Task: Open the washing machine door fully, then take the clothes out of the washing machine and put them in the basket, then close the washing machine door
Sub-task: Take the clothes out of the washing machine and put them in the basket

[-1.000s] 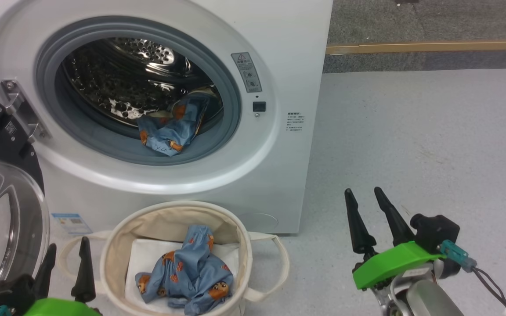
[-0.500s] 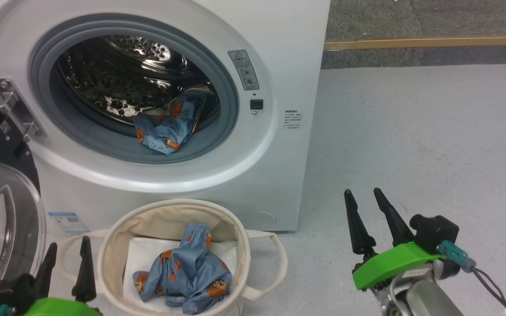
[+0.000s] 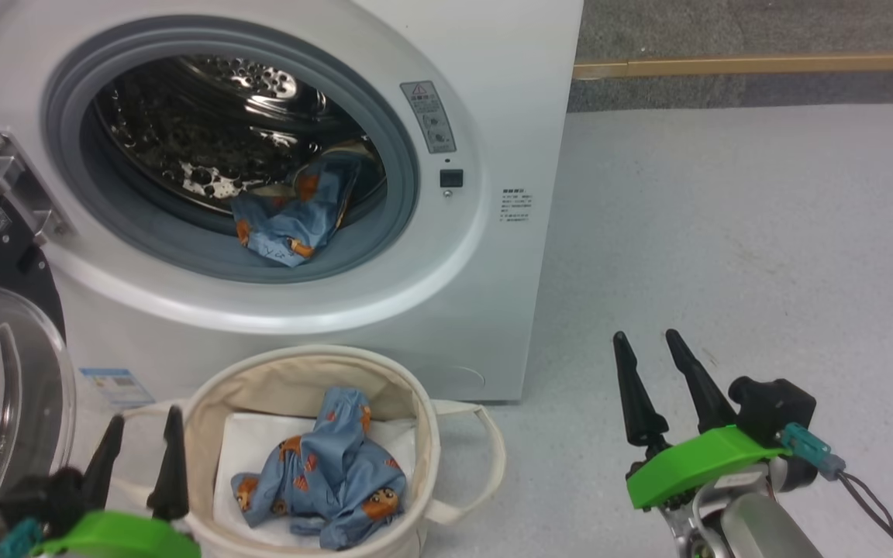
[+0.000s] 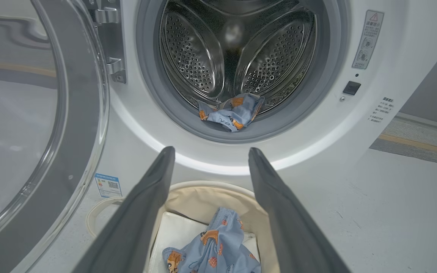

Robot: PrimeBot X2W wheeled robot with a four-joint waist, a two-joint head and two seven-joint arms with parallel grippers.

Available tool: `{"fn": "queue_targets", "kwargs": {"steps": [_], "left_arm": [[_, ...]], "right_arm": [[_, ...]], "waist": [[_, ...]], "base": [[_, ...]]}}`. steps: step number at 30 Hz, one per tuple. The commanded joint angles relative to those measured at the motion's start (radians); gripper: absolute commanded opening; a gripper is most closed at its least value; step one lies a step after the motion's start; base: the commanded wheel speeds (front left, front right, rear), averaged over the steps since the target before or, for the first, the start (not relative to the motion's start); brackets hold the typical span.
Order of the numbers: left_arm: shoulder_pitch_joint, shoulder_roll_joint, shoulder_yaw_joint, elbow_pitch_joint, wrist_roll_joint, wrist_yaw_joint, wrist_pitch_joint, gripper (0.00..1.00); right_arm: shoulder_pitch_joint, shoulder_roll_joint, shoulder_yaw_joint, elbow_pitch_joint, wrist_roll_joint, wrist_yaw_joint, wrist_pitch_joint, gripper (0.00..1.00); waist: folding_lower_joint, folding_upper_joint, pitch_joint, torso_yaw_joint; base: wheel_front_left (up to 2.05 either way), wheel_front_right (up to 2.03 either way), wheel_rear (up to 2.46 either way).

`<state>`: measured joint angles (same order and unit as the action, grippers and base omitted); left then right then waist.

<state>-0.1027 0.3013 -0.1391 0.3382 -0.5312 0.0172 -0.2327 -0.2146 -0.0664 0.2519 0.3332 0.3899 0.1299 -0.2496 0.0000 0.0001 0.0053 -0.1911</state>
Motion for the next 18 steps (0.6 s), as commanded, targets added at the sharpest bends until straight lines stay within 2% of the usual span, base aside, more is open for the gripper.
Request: {"fn": "queue_targets", "kwargs": {"steps": [1, 8, 18], "left_arm": [[-0.079, 0.028, 0.031, -0.033, 0.003, -0.004, 0.007, 1.0], [-0.22, 0.033, -0.012, 0.018, 0.008, -0.04, 0.066, 1.0], [-0.576, 0.02, -0.095, 0.213, 0.029, -0.111, 0.135, 1.0]], "right_arm": [[-0.024, 0.01, 0.017, -0.037, -0.006, 0.001, -0.012, 1.0], [-0.041, 0.011, 0.02, -0.05, -0.009, 0.001, -0.012, 1.0], [-0.094, 0.015, 0.019, -0.086, -0.002, 0.001, -0.012, 1.0]], "waist": [[0.0, -0.0001, 0.008, 0.0], [0.0, -0.0001, 0.066, -0.01], [0.0, -0.0001, 0.216, -0.062]], "base": [[0.0, 0.0, 0.0], [0.0, 0.0, 0.0], [0.0, 0.0, 0.0]]}}
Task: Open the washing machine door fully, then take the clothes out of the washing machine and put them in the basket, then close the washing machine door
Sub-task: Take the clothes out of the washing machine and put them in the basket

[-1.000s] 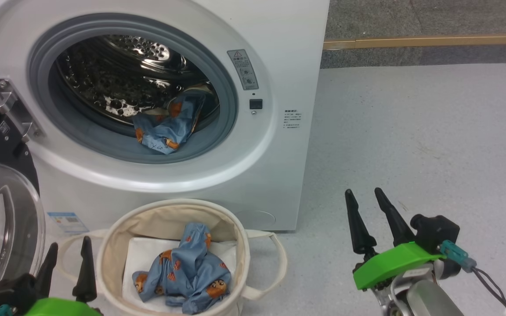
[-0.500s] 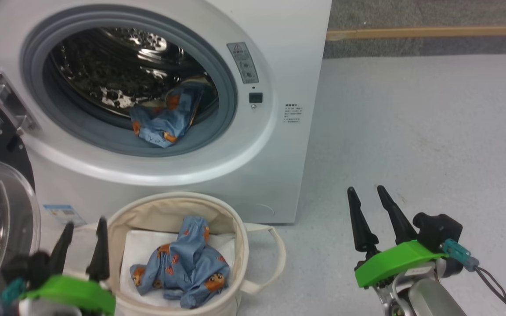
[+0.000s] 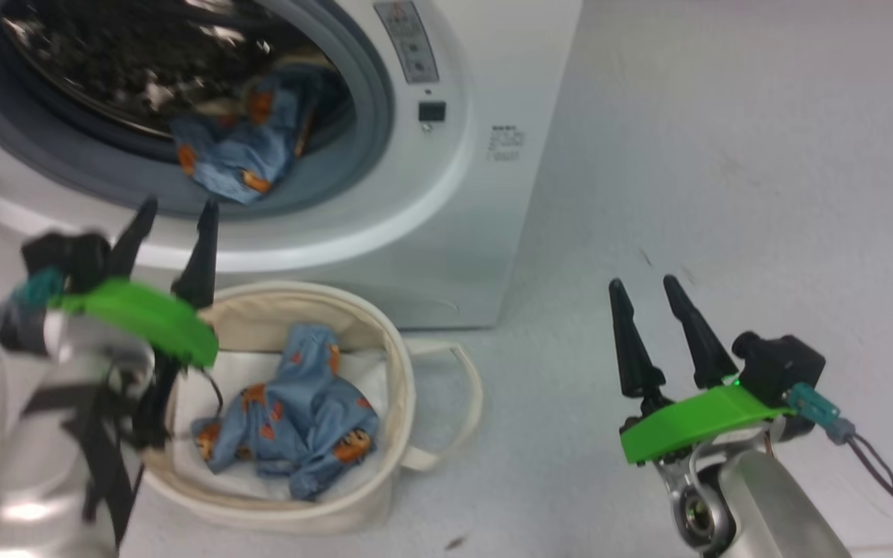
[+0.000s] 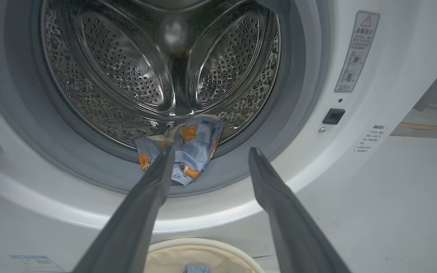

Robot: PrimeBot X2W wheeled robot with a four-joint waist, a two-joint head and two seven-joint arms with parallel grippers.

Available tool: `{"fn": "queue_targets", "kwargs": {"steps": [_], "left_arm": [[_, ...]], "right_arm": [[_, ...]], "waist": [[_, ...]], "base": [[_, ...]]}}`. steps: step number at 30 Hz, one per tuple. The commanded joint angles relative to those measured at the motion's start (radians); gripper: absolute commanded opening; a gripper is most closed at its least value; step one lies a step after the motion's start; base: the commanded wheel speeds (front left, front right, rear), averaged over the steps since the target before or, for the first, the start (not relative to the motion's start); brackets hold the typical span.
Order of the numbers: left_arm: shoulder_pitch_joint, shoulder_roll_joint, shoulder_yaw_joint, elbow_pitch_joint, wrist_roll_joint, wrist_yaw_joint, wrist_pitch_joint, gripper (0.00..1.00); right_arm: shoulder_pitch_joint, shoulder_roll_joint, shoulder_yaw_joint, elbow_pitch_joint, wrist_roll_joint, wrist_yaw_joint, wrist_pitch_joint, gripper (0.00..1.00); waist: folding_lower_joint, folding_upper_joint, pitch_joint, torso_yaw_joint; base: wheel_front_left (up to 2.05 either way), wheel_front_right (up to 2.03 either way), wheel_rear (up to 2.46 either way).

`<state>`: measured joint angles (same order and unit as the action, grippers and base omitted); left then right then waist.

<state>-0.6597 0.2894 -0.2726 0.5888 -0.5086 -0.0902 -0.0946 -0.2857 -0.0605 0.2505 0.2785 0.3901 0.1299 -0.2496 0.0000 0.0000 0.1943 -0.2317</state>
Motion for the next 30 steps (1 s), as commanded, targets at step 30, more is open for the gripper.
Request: {"fn": "queue_targets", "kwargs": {"steps": [30], "left_arm": [[-0.81, -0.002, -0.156, 0.653, -0.014, -0.003, 0.317, 1.0]], "right_arm": [[-0.119, 0.01, -0.022, -0.163, 0.043, 0.001, -0.012, 1.0]], "waist": [[0.0, 0.0, 0.43, -0.09]], "base": [[0.0, 0.0, 0.0]]}}
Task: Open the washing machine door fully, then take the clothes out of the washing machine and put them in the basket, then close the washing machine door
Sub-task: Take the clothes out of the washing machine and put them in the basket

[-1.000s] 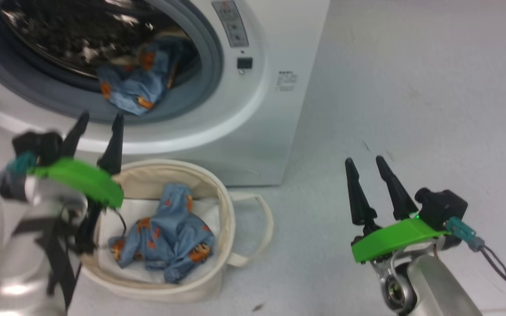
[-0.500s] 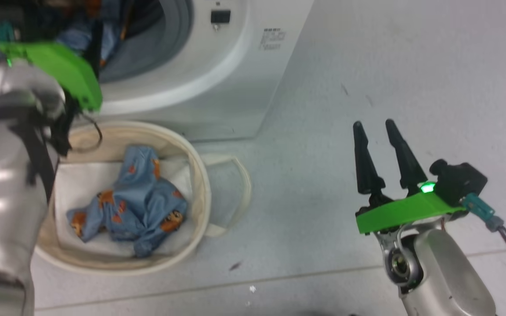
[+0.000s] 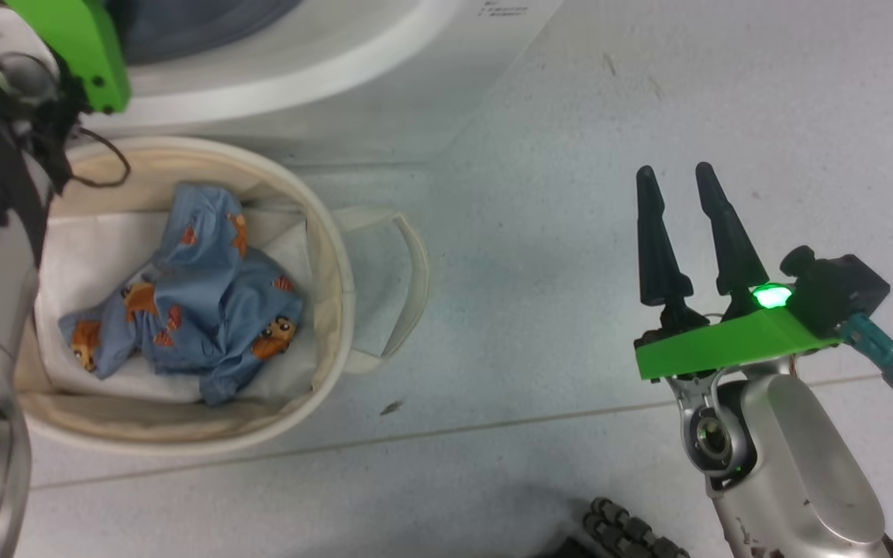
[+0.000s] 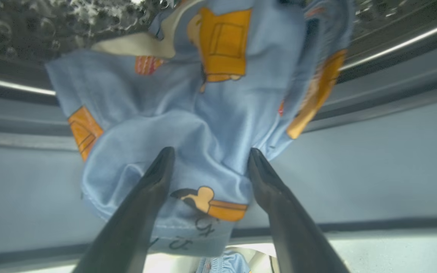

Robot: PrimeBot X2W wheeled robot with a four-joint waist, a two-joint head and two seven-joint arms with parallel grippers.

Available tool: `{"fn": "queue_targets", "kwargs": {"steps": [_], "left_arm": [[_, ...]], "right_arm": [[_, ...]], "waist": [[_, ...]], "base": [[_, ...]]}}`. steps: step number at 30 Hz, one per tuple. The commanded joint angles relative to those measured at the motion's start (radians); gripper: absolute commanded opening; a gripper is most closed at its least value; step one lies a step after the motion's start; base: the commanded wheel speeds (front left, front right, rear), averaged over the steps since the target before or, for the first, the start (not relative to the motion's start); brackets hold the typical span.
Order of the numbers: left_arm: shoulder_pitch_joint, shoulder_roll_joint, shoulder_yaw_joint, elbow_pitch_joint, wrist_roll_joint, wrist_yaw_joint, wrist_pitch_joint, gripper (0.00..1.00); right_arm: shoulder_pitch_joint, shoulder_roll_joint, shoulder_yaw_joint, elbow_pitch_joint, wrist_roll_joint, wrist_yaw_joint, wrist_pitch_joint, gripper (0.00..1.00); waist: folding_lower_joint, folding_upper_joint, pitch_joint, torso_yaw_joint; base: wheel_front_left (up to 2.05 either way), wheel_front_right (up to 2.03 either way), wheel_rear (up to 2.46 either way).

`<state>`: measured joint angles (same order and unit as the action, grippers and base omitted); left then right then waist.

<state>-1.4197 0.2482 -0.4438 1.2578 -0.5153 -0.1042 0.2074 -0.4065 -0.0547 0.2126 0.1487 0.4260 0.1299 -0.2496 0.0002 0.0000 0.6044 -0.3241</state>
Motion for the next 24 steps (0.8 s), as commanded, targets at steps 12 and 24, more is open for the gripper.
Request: {"fn": "queue_targets", "kwargs": {"steps": [12, 24], "left_arm": [[-0.072, 0.02, 0.003, 0.012, -0.028, -0.012, 0.007, 0.0], [0.018, 0.007, -0.007, 0.003, -0.071, -0.026, -0.164, 0.0]], "right_arm": [[-0.008, 0.004, 0.016, -0.032, 0.004, 0.001, -0.012, 1.0], [0.018, 0.004, 0.019, 0.011, -0.004, 0.001, -0.012, 1.0]], "waist": [[-0.0002, 0.0, 0.033, 0.019], [-0.0002, 0.0, -0.092, 0.036]], "base": [[0.0, 0.0, 0.0], [0.0, 0.0, 0.0]]}}
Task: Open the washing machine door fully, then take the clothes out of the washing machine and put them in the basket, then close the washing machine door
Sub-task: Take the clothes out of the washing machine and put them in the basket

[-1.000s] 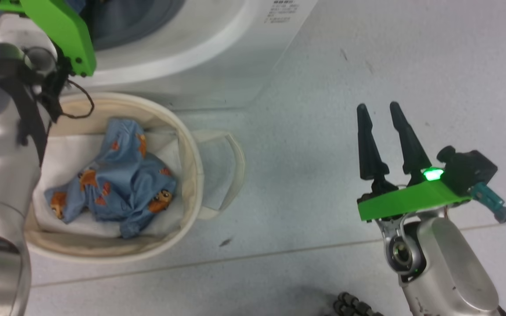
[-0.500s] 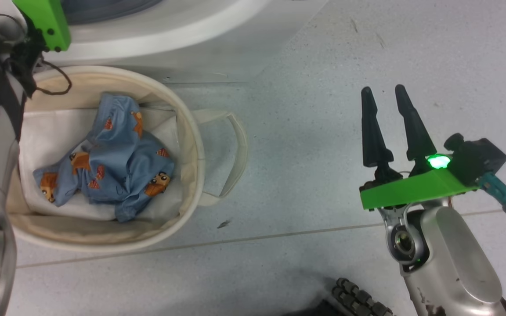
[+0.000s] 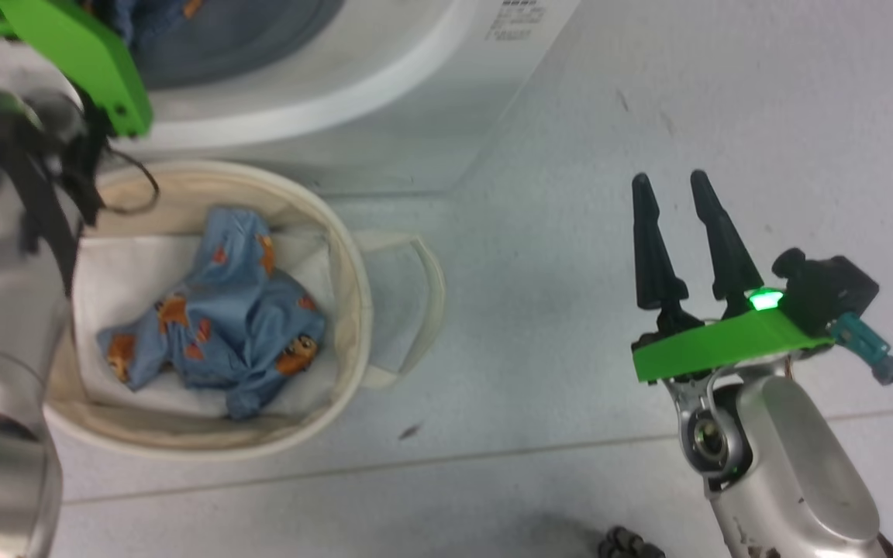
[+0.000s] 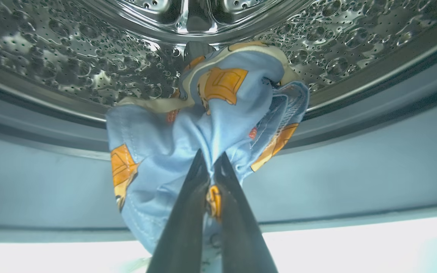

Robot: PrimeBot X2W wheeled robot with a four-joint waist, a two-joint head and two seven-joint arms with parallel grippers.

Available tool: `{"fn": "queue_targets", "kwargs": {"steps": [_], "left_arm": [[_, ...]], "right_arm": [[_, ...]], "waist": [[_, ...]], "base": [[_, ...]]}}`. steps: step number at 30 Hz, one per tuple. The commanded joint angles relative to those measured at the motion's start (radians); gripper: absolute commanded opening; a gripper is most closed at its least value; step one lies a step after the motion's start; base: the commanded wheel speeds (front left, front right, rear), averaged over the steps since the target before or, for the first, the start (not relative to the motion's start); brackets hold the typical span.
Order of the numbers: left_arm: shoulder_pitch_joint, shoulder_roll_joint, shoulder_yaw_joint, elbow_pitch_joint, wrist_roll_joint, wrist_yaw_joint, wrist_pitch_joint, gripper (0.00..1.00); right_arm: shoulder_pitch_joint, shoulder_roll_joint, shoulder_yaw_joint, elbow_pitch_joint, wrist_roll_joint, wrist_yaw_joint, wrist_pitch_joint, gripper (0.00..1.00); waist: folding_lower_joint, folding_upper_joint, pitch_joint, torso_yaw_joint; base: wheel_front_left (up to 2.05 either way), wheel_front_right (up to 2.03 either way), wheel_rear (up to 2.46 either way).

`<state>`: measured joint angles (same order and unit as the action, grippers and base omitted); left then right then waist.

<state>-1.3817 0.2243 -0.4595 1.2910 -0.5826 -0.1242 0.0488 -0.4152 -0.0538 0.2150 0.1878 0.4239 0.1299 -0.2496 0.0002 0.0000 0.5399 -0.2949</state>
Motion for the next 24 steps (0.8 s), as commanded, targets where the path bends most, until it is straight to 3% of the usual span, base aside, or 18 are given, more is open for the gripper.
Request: {"fn": "queue_targets", "kwargs": {"steps": [1, 9, 16, 24], "left_arm": [[-0.005, 0.031, 0.002, -0.036, -0.006, -0.006, -0.021, 0.0], [0.136, 0.039, -0.055, -0.157, -0.077, -0.006, -0.131, 0.0], [0.273, 0.091, -0.123, -0.311, -0.143, -0.006, -0.234, 0.0], [0.4, 0.147, -0.148, -0.472, -0.147, 0.001, -0.289, 0.0]], "right_arm": [[0.031, 0.004, 0.015, -0.022, -0.003, 0.001, -0.012, 1.0], [0.071, 0.004, 0.022, 0.018, -0.006, 0.001, -0.012, 1.0], [0.122, 0.004, 0.024, 0.062, -0.021, 0.001, -0.012, 1.0], [0.163, 0.004, 0.027, 0.09, -0.033, 0.001, -0.012, 1.0]], "waist": [[-0.0002, 0.0, -0.046, 0.011], [-0.0002, 0.0, -0.181, 0.031], [-0.0002, 0.0, -0.301, 0.079], [-0.0002, 0.0, -0.404, 0.132]], "base": [[0.0, 0.0, 0.0], [0.0, 0.0, 0.0], [0.0, 0.0, 0.0], [0.0, 0.0, 0.0]]}}
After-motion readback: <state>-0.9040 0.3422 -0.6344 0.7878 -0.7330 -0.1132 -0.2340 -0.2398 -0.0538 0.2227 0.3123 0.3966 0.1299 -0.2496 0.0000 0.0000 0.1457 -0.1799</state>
